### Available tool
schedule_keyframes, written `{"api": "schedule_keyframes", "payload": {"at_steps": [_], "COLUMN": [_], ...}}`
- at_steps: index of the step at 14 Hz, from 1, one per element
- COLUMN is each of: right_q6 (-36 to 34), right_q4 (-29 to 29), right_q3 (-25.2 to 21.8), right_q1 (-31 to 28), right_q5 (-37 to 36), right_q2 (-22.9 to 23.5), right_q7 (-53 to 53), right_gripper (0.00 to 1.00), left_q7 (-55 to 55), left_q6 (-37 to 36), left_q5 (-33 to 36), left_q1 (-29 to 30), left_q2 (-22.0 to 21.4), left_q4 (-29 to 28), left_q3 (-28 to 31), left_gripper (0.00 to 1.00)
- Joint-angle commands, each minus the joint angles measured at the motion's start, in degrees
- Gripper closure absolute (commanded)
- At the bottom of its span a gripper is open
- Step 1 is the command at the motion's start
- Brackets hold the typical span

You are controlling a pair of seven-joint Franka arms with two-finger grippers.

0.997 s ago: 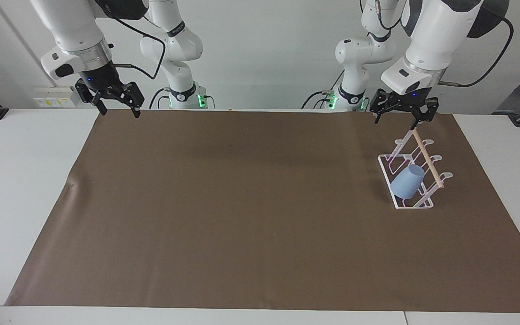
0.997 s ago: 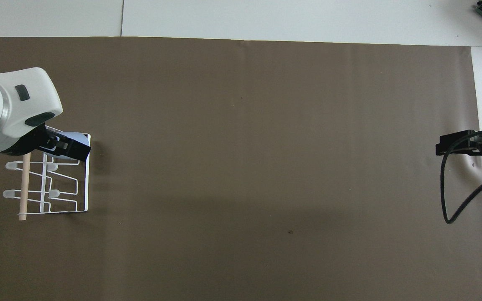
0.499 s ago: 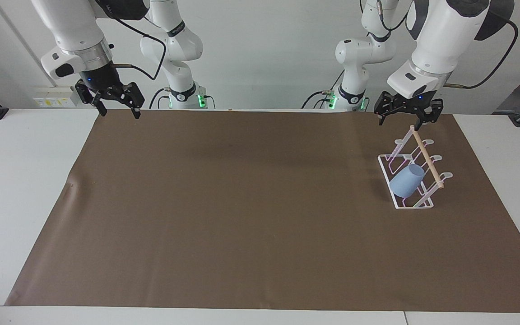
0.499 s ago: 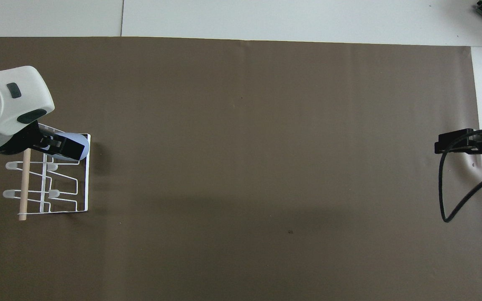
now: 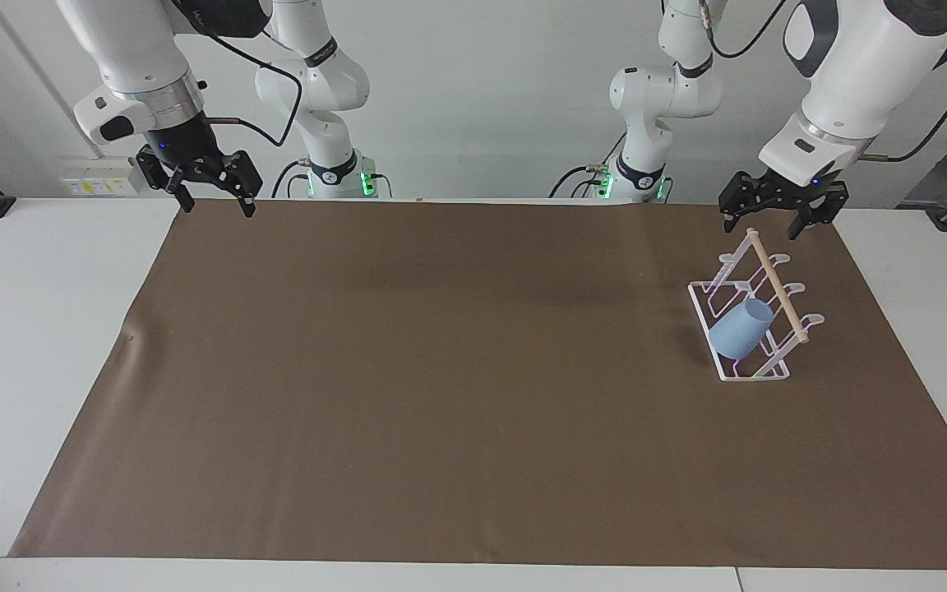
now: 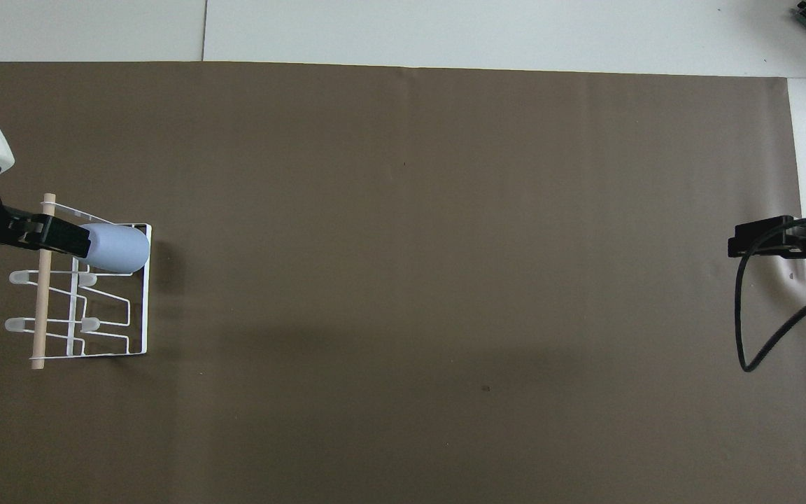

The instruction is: Hang cup on cup holder

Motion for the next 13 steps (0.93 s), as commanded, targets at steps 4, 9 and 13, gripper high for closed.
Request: {"api": "schedule_keyframes", "payload": {"at_steps": [4, 9, 13], "right_q6": [1.67, 2.81, 2.99], "right_q4": [-1.89, -2.68, -2.86], "right_q3": [0.98, 1.07, 1.07], "right_q1": [0.10, 0.19, 0.19], "right_q5": [-2.71, -2.10, -2.10], "right_q2": [-0.90, -1.25, -1.25], "right_q7": [0.70, 0.97, 0.62], "right_gripper": [0.00, 0.00, 0.00], "left_q7": [-0.70, -0.70, -0.35], "left_q6": [-2.65, -8.01, -7.67], "left_q5": [-0.38, -0.47, -0.29], "left_q1": [-0.04, 0.23, 0.58], "left_q2": [2.20, 4.14, 3.27], "left_q4": [5.00, 10.90, 10.11], "left_q3": [0.75, 0.31, 0.84], "left_gripper": [0.00, 0.00, 0.00]}}
